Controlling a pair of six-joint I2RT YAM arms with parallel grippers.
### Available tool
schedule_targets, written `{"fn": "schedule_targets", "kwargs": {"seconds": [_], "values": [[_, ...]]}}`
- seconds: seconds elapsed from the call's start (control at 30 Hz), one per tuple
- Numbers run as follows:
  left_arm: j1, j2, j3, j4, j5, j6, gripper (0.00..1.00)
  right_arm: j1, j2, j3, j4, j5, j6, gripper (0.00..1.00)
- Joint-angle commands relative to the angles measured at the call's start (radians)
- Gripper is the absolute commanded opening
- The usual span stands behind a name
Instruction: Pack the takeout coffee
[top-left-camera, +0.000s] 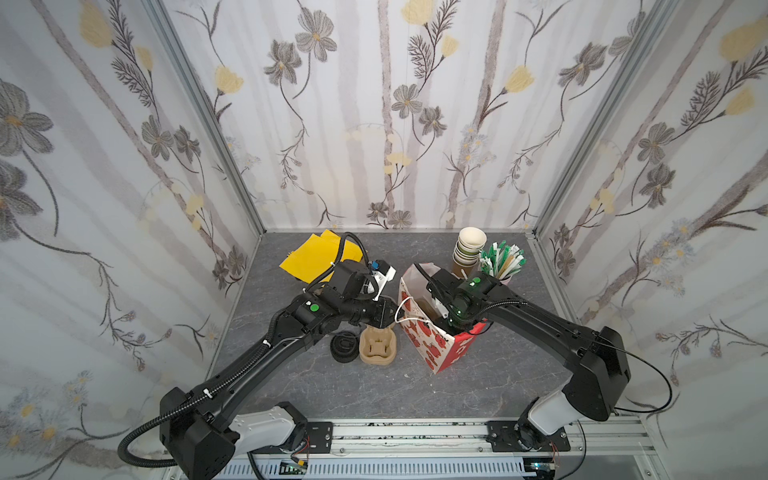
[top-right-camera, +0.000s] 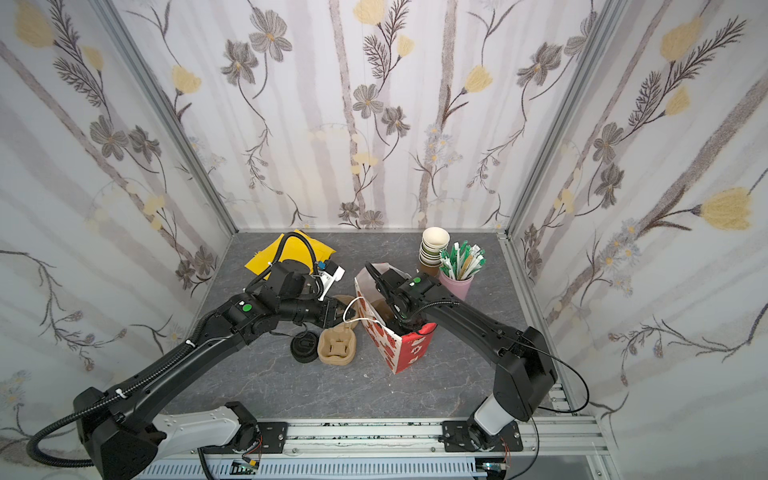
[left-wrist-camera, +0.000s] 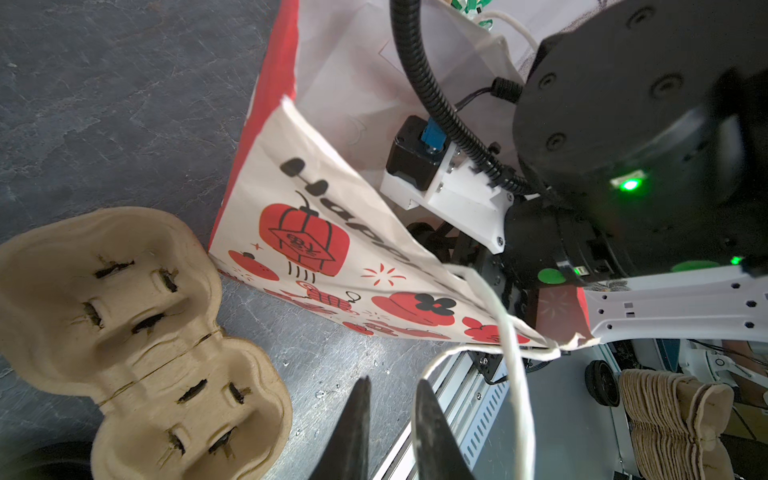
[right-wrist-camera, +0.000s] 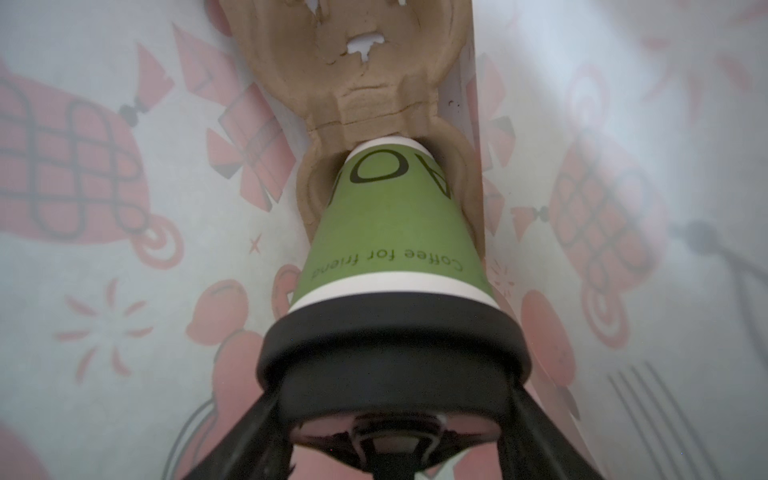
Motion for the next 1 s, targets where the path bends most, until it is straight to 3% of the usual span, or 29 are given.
{"fn": "schedule_targets", "kwargs": {"seconds": [0.0, 0.53, 0.97], "values": [[0.001, -0.006, -0.003, 0.025, 0.004, 0.013, 0.18, 0.003, -0.012, 0.011, -0.004, -0.004, 0.021, 0.66], [0.001, -0.008, -0.020, 0.024, 0.001, 0.021, 0.00, 0.022, -0.035, 0.063, -0.092, 0.002, 0.124, 0.66], [0.002, -0.037, -0.028, 0.022, -0.046, 0.037, 0.03, 0.035, -0.015, 0.149, -0.151, 0.030, 0.177, 0.66]]}}
